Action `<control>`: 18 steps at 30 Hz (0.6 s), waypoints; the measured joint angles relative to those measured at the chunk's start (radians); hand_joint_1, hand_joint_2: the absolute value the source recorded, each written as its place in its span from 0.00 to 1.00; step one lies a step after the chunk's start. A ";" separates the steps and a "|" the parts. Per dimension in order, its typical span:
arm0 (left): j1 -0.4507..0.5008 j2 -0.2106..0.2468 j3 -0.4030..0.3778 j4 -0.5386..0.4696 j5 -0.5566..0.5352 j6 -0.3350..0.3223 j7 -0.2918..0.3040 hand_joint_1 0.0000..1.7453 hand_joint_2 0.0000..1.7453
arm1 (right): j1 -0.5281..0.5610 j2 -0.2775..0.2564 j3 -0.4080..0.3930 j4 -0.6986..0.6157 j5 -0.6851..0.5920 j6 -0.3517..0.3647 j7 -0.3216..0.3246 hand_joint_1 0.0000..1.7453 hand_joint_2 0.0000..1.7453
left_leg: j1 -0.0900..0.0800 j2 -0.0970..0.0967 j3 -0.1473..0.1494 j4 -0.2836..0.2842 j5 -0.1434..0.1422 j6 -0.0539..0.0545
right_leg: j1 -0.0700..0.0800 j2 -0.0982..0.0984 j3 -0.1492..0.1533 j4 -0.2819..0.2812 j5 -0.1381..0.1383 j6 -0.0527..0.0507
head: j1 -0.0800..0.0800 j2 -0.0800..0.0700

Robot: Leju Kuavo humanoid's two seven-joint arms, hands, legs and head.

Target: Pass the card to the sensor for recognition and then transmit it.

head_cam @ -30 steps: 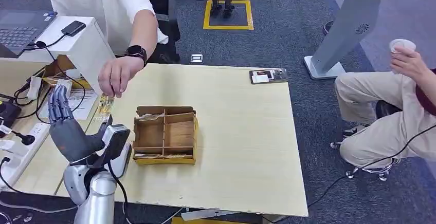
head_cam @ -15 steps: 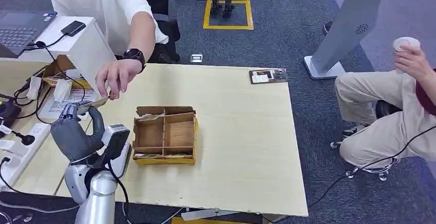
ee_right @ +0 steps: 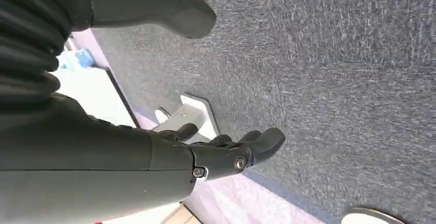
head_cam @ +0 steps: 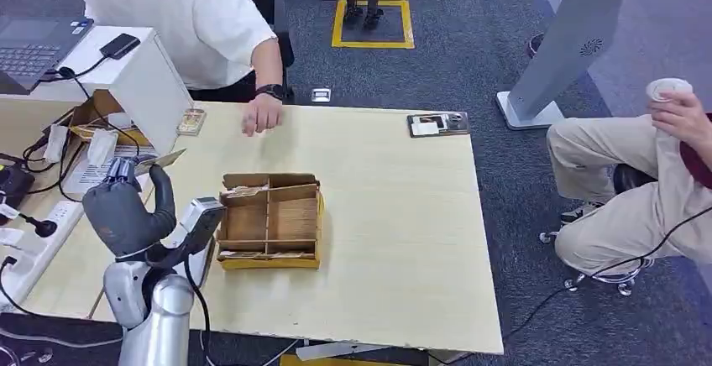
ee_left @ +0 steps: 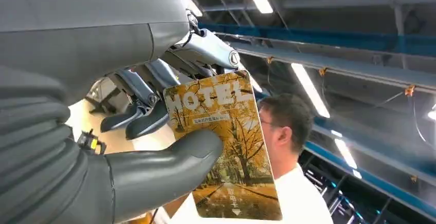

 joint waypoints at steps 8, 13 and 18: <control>0.000 0.000 -0.003 -0.018 -0.047 0.000 0.012 1.00 1.00 | 0.006 0.002 0.000 0.000 -0.007 0.000 -0.011 0.00 1.00 | 0.000 0.000 0.000 0.000 0.000 0.000 | 0.000 0.000 0.000 0.000 0.000 0.000 | 0.000 0.000; 0.000 0.000 -0.003 -0.018 -0.049 0.000 0.012 1.00 1.00 | 0.006 0.002 0.000 0.000 -0.007 0.000 -0.011 0.00 1.00 | 0.000 0.000 0.000 0.000 0.000 0.000 | 0.000 0.000 0.000 0.000 0.000 0.000 | 0.000 0.000; 0.002 0.000 -0.001 -0.018 -0.066 0.000 0.008 1.00 1.00 | 0.007 0.002 0.000 0.000 -0.019 0.000 -0.011 0.00 1.00 | 0.000 0.000 -0.001 0.000 0.000 0.000 | 0.000 0.000 0.000 0.000 0.000 0.000 | 0.000 0.000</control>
